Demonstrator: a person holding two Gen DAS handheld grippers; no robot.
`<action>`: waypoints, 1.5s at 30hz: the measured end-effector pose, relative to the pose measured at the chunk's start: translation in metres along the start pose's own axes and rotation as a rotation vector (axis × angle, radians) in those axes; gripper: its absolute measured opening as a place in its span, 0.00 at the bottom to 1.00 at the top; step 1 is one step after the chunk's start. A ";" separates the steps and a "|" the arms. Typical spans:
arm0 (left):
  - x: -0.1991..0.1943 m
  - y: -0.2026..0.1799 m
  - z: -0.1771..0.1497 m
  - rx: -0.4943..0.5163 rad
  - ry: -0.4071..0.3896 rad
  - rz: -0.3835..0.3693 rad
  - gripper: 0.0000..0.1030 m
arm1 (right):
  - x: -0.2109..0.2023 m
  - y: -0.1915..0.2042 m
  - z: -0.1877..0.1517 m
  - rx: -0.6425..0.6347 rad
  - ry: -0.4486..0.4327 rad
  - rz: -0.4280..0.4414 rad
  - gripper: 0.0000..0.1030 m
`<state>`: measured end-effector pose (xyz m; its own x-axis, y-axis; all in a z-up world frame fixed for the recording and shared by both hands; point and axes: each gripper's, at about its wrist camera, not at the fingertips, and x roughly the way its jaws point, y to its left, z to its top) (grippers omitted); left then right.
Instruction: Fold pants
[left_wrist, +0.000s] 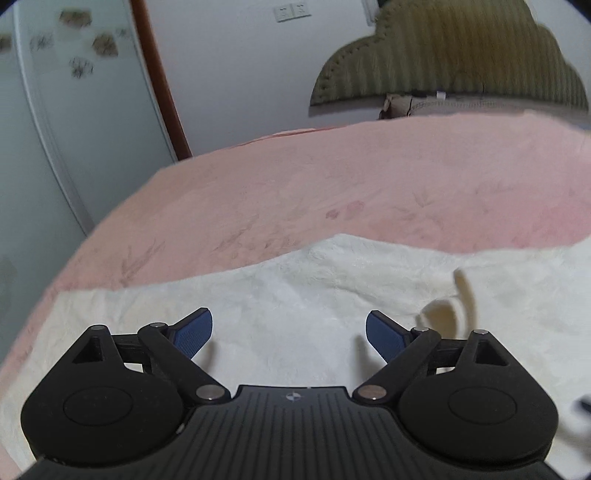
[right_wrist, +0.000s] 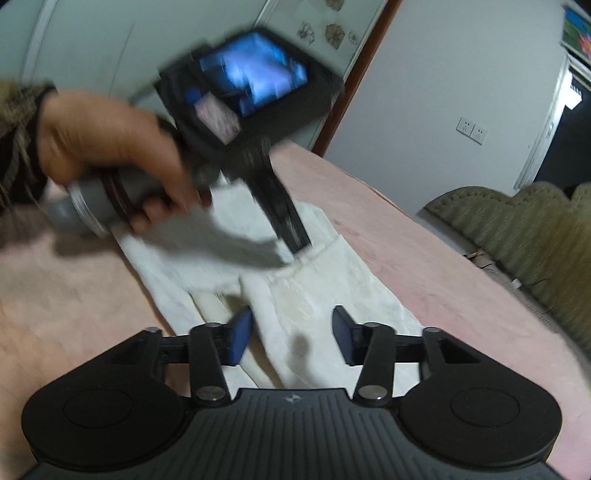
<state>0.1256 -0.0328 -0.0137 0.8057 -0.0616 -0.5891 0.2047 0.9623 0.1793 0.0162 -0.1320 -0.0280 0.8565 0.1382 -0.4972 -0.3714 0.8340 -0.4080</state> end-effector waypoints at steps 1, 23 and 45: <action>-0.007 0.008 0.003 -0.058 0.011 -0.067 0.90 | 0.001 0.003 0.000 -0.009 0.000 0.010 0.26; 0.049 0.007 -0.039 -0.776 0.541 -0.905 0.29 | -0.036 -0.028 -0.004 0.193 -0.106 0.097 0.08; 0.025 0.022 -0.061 -0.691 0.397 -0.764 0.17 | -0.002 -0.042 -0.021 0.385 0.060 0.181 0.08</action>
<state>0.1157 0.0030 -0.0726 0.3380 -0.7329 -0.5904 0.1183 0.6554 -0.7459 0.0228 -0.1780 -0.0258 0.7633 0.2793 -0.5825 -0.3433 0.9392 0.0004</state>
